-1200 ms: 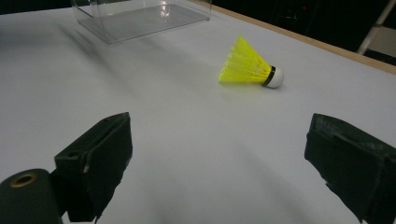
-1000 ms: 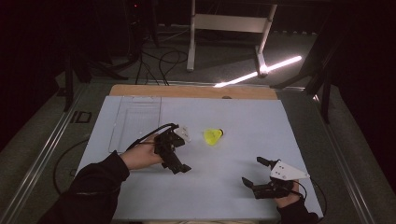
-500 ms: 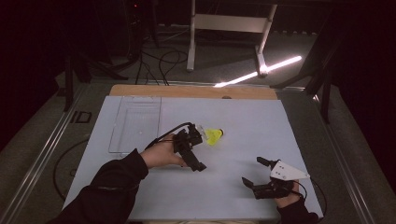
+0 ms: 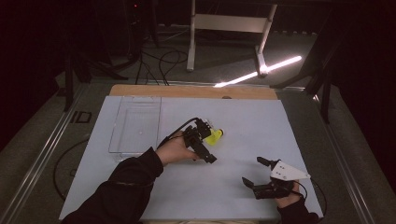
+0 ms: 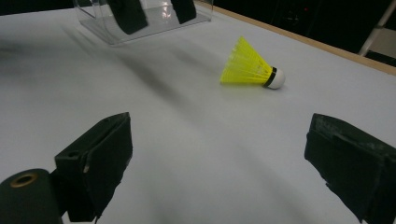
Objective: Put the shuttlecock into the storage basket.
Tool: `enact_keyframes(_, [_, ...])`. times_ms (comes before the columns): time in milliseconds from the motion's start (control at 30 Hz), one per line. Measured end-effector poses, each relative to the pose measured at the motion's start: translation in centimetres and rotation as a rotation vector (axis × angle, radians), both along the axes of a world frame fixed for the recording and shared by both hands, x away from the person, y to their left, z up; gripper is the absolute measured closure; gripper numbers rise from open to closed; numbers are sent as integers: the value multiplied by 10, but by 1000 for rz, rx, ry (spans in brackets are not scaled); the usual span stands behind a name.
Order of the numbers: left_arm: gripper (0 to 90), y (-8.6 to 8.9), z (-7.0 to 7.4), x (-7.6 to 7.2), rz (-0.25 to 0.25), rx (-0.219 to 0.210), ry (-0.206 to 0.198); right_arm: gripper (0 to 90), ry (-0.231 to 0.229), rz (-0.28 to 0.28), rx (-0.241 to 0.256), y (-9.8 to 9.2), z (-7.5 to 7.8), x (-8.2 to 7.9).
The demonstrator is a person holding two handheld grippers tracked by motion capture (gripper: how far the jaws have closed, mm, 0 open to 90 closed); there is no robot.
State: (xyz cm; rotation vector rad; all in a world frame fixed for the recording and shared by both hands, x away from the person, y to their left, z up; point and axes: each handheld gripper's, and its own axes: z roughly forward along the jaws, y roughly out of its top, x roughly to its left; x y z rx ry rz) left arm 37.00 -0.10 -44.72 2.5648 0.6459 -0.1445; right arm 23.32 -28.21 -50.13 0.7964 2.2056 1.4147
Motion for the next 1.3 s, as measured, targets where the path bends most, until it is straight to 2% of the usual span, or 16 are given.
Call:
enact_keyframes(200, [8,-10,-7,8,32,-19,15,80,2,1,2,0,0,0])
enact_keyframes(500, [52,-21,-21,18,79,-28,-6,80,1,1,4,0,0,0])
enact_keyframes(667, [165,-23,-28,26,135,-46,-34,80,2,4,5,0,0,0])
enact_keyframes(800, [232,-25,-34,31,164,-35,-59,80,3,5,4,0,0,0])
enact_keyframes(900, [313,-26,-37,35,193,-49,-64,80,5,5,4,0,-1,0])
enact_keyframes(1033, [387,-27,-43,39,203,-58,-71,80,6,7,4,0,0,0])
enact_keyframes(1100, [401,-27,-46,40,214,-46,-93,80,9,9,1,0,-1,0])
enact_keyframes(1267, [504,-29,-53,43,227,-55,-93,80,11,10,4,0,-1,0])
enact_keyframes(1300, [527,-30,-55,44,232,-52,-104,80,11,10,3,0,-1,0])
